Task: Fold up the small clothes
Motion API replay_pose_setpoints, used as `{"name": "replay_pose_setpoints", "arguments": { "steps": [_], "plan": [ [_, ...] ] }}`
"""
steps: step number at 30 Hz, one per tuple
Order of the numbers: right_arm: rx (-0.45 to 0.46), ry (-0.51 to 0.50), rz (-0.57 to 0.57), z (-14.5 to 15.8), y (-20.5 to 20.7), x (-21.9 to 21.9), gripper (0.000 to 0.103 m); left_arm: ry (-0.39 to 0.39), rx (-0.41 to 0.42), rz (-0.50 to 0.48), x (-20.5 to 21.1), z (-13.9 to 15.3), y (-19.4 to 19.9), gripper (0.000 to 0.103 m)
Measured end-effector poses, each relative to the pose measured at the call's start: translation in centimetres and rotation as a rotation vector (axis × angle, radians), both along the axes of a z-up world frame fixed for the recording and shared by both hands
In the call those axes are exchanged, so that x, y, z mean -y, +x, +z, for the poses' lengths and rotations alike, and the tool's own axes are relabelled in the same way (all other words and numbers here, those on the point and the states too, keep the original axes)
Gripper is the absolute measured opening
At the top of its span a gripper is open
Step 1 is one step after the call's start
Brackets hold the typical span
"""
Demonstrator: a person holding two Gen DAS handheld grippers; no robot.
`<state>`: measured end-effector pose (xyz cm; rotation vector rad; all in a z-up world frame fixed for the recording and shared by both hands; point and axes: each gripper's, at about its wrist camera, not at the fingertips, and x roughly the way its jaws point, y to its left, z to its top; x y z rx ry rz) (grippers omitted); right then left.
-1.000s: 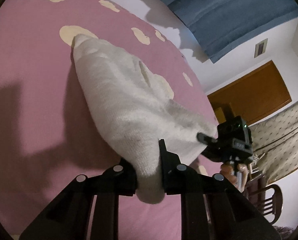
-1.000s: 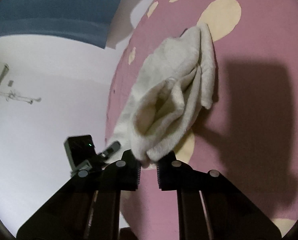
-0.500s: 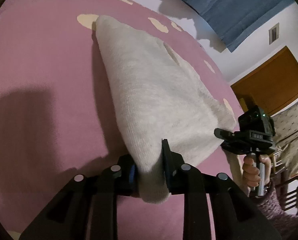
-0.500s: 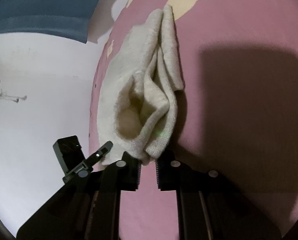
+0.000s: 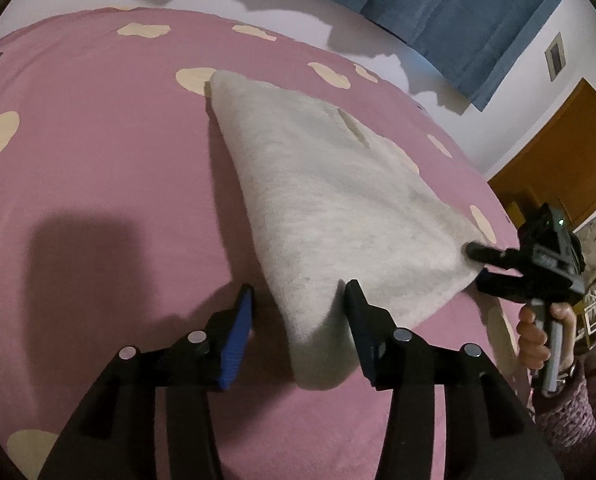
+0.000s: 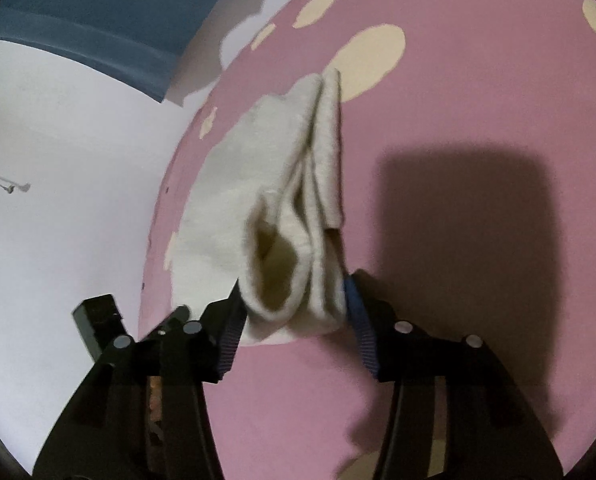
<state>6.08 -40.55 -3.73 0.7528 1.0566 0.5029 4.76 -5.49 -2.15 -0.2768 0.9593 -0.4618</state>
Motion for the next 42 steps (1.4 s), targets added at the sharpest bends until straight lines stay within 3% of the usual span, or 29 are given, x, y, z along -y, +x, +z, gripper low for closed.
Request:
{"name": "replay_pose_setpoints", "arguments": {
  "steps": [1,6,13,17,22,25,32,39,42],
  "plan": [
    [0.003,-0.017,0.002,-0.2,0.3,0.0,0.032,0.001,0.001,0.007,-0.1,0.0,-0.1,0.05],
    [-0.006,-0.002,0.001,-1.0,0.2,0.9,0.023,0.031,0.01,0.028,0.0,0.0,-0.3,0.055],
    [0.016,-0.005,-0.004,-1.0,0.0,0.8,0.024,0.108,0.049,0.064,0.5,0.4,-1.1,0.067],
    [0.031,0.001,-0.019,-0.7,-0.7,1.0,0.033,0.145,0.07,0.098,0.4,0.6,-1.4,0.073],
    [0.066,-0.036,-0.019,0.2,-1.5,0.5,0.057,0.214,0.116,0.154,0.4,1.2,-2.3,0.081],
    [0.09,-0.079,-0.027,0.8,-2.1,0.2,0.066,0.254,0.133,0.17,0.4,1.4,-2.8,0.084],
    [0.107,-0.174,-0.076,1.4,-3.1,0.3,0.07,0.33,0.154,0.201,0.5,1.7,-3.8,0.086],
    [0.163,-0.4,-0.105,2.6,-4.1,-1.8,0.077,0.396,0.202,0.282,0.4,2.8,-5.3,0.086],
    [0.19,-0.459,-0.099,2.8,-4.5,-2.6,0.08,0.388,0.209,0.294,0.1,3.0,-5.6,0.086]
  ]
}}
